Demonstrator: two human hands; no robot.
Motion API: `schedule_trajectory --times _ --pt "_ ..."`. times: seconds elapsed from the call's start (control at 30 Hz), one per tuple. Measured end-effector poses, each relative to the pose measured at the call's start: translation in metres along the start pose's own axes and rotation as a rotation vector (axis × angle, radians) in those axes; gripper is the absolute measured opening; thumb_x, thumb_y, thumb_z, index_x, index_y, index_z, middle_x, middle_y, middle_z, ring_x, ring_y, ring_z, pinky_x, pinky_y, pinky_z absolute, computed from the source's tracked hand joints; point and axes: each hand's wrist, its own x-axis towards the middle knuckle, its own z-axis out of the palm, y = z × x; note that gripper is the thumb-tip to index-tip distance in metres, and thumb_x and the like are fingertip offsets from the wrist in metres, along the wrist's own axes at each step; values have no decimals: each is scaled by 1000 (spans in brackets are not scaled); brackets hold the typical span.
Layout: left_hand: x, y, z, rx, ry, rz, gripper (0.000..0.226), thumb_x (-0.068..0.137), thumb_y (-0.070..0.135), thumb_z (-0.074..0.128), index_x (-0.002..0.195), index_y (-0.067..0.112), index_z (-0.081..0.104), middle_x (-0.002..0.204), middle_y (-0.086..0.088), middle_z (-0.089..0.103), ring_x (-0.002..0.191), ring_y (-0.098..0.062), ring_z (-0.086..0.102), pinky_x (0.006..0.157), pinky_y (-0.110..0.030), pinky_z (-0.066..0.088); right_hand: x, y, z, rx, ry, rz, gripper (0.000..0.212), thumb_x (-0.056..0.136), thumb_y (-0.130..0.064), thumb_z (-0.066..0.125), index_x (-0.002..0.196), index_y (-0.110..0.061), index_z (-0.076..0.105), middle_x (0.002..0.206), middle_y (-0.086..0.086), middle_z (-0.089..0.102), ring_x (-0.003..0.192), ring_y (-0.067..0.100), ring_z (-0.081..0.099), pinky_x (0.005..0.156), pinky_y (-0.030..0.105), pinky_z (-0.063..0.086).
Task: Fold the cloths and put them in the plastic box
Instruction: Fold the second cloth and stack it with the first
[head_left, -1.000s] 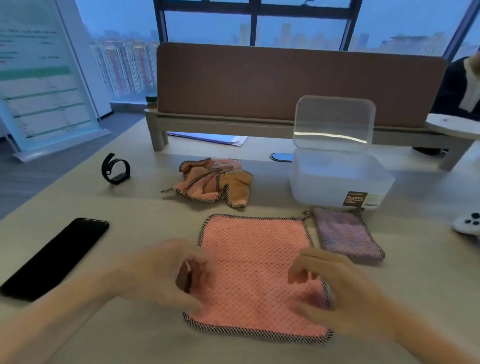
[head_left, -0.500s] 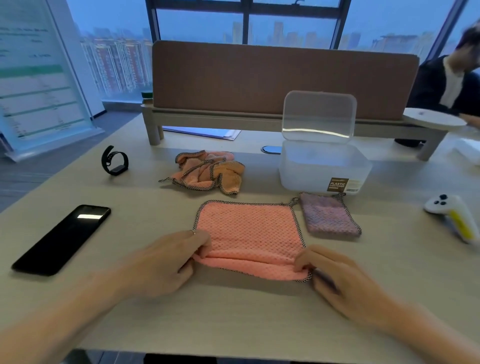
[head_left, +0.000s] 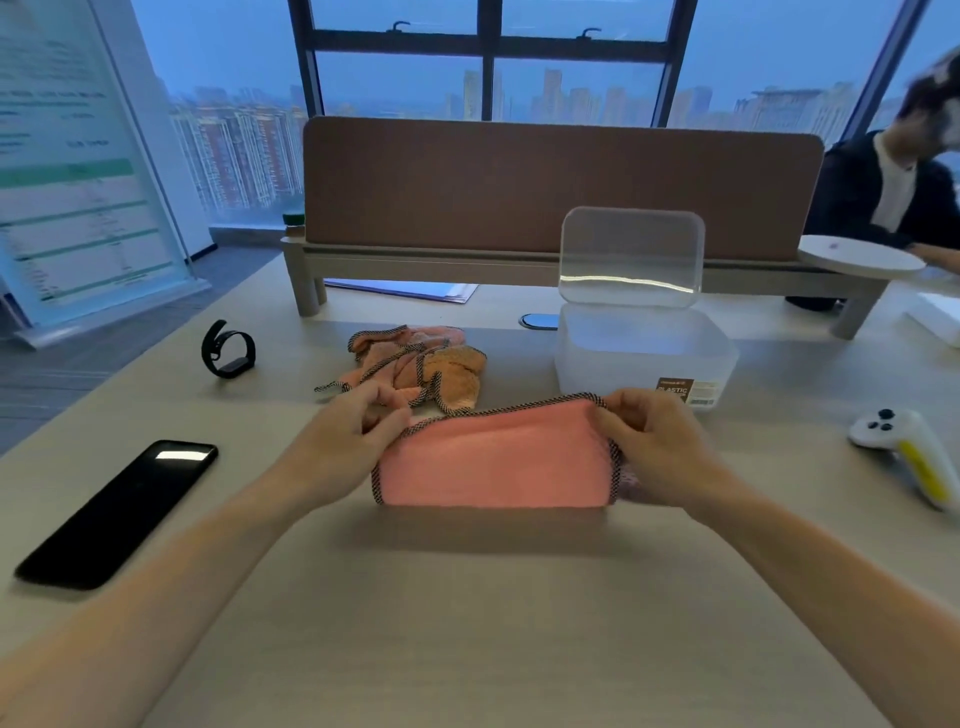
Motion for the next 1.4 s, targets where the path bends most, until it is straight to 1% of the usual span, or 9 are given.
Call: schedule_trajectory --times 0.1,0.2,0.37,0.7,0.83,0.93,1.07,1.17,1.4 --pt "16 -11 12 208 -71 -50 25 91 52 68 102 29 65 97 13 66 90 -7 63 75 -24 46 16 9 7 -288 3 -37 18 95 -30 67 84 -18 75 77 4 74 70 21 68 68 35 54" --pt "23 -23 24 341 29 -8 17 90 39 73 97 25 71 89 13 67 80 0 60 65 -9 40 17 17 15 -477 -13 -65 14 94 -27 70 99 -15 77 91 -1 77 85 13 69 78 25 48" --pt "30 -28 29 344 168 0 12 94 26 70 84 24 75 81 13 71 75 4 60 64 -5 36 18 20 16 -563 31 -125 13 93 -28 70 97 -18 77 83 -6 73 77 7 63 69 18 44" --pt "33 -38 31 426 160 -38 18 87 43 75 94 27 69 84 13 66 75 -4 59 71 -26 48 23 18 23 -727 40 -134 26 93 -33 68 115 -20 70 106 -1 73 102 22 67 90 40 55" --pt "37 -36 31 473 73 -6 28 92 44 68 111 24 67 105 6 64 89 -12 59 83 -29 49 11 3 37 -784 -9 -282 52 99 -41 56 146 -20 45 145 0 48 134 20 46 110 35 39" --pt "44 -25 35 491 7 -22 17 93 38 67 100 22 66 100 6 62 94 -16 58 85 -31 49 -2 -4 69 -813 -224 -346 70 98 -63 32 157 -28 24 167 -5 19 154 19 15 125 38 15" --pt "54 -18 33 441 -139 -136 22 90 38 72 87 21 59 90 7 60 84 -16 55 67 -29 40 0 13 93 -889 -377 -270 84 90 -78 13 161 -35 -1 171 -8 -4 157 16 -8 127 47 -2" --pt "56 -15 25 280 -197 -180 26 88 40 74 89 20 57 93 5 59 83 -15 53 72 -32 44 3 15 89 -901 -401 -297 88 89 -82 12 160 -36 -7 170 -10 -9 157 14 -13 126 51 -5" --pt "52 -15 38 336 -21 -118 37 101 33 58 84 5 74 92 -3 73 88 -10 61 73 -29 37 1 9 83 -916 -409 -361 89 86 -86 11 159 -40 -12 168 -11 -17 155 15 -18 125 57 -8"
